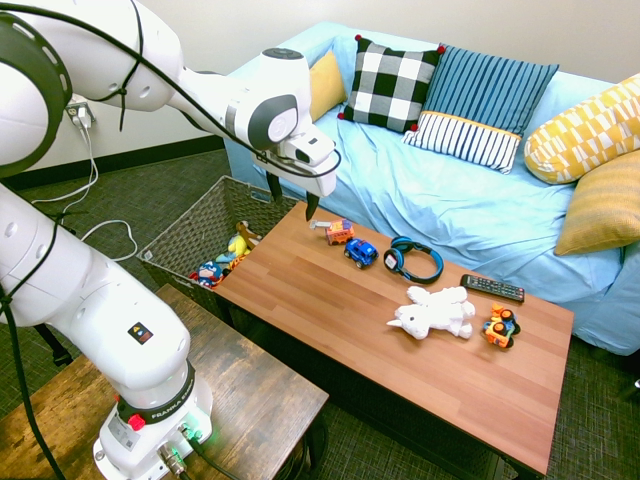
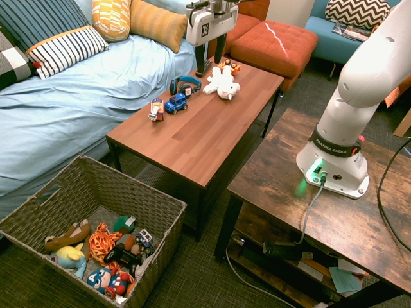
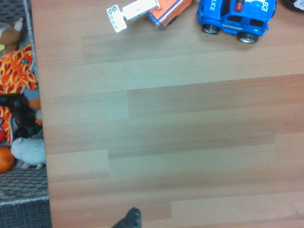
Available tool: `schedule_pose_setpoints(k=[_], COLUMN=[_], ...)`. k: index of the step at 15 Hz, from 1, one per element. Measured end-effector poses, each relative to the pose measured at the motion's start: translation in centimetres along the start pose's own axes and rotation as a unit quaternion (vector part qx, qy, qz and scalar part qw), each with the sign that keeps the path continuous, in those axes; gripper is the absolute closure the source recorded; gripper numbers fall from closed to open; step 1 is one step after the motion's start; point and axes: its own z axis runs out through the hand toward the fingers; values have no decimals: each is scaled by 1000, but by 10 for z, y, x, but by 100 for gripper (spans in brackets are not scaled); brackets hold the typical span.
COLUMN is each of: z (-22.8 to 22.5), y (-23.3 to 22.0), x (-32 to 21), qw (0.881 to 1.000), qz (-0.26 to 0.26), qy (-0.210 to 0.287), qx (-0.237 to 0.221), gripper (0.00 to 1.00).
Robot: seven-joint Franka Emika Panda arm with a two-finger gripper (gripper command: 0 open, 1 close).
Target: Put the stuffed toy in the basket
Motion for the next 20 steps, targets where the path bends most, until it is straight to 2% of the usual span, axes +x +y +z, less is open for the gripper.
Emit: schedule_pose_setpoints(k=[6,11,17,20], z=[10,41,103,143], y=[2,33,83,107], x=[27,127,240,276], qw=[999,994,977,965], qz=[29,108,205,258], qy=[16,35,58,49], qx=[14,11,-10,-25], gripper=[0,0,0,0])
